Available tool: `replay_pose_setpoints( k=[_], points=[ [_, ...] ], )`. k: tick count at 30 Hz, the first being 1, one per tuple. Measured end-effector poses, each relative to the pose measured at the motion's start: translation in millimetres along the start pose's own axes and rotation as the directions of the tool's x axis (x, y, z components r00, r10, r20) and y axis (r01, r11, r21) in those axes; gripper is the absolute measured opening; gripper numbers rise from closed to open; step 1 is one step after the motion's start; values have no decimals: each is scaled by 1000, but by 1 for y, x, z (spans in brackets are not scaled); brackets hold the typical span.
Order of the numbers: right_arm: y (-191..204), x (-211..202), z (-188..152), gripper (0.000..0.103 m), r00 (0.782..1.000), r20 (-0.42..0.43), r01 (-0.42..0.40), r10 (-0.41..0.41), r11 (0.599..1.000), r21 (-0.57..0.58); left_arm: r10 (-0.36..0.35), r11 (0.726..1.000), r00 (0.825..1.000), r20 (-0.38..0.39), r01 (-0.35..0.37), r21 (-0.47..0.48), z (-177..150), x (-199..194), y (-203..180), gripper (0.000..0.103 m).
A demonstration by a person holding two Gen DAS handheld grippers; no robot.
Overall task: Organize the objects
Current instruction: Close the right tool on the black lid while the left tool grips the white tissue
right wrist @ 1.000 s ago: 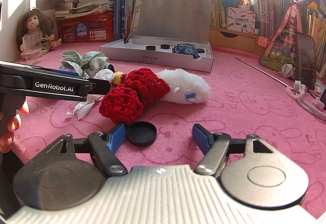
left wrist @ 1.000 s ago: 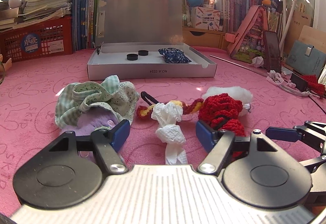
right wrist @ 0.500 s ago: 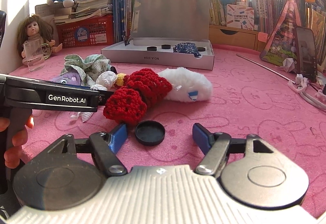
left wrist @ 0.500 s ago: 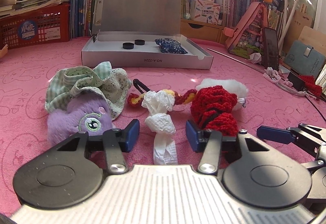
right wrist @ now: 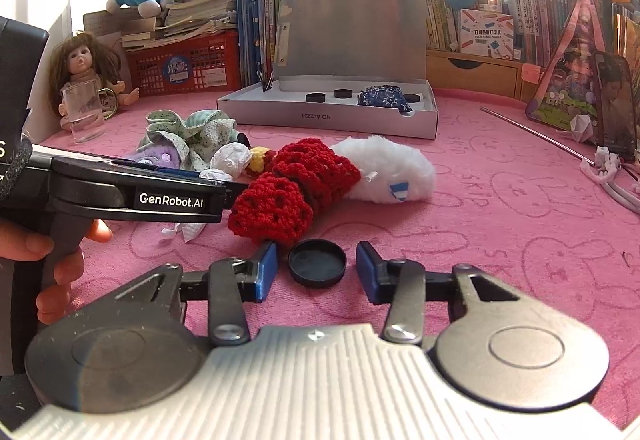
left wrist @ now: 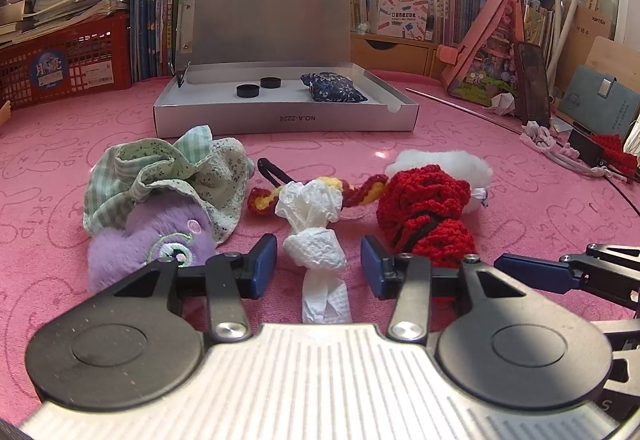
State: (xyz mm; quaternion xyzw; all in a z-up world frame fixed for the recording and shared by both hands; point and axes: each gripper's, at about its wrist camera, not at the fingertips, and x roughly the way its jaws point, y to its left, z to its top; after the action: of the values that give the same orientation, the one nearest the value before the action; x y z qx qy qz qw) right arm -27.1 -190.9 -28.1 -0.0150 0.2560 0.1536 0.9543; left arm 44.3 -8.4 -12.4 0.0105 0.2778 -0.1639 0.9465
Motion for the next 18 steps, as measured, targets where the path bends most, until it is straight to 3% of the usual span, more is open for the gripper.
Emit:
replay_pose_setpoints(
  k=[2,4,11,16,18],
  points=[
    [0,-1,0,40,1000,-2,-5,5,1000,4,-11,1000,1000,0,11,-8,0,-1,1,51],
    [0,-2,1,38,1000,-1,-6,6,1000,6,-19,1000,1000,0,19,-15,1,-2,1,43],
    [-3,-7,5,34,1000,20,3,-3,1000,20,-20,1000,999,26,21,-23,6,-11,3,36],
    [-8,-10,7,34,999,28,36,-36,999,12,-14,1000,1000,24,15,-17,6,-11,2,35],
    [-10,-10,5,40,999,20,38,-38,999,14,-11,1000,1000,14,12,-25,5,-9,2,36]
  ],
)
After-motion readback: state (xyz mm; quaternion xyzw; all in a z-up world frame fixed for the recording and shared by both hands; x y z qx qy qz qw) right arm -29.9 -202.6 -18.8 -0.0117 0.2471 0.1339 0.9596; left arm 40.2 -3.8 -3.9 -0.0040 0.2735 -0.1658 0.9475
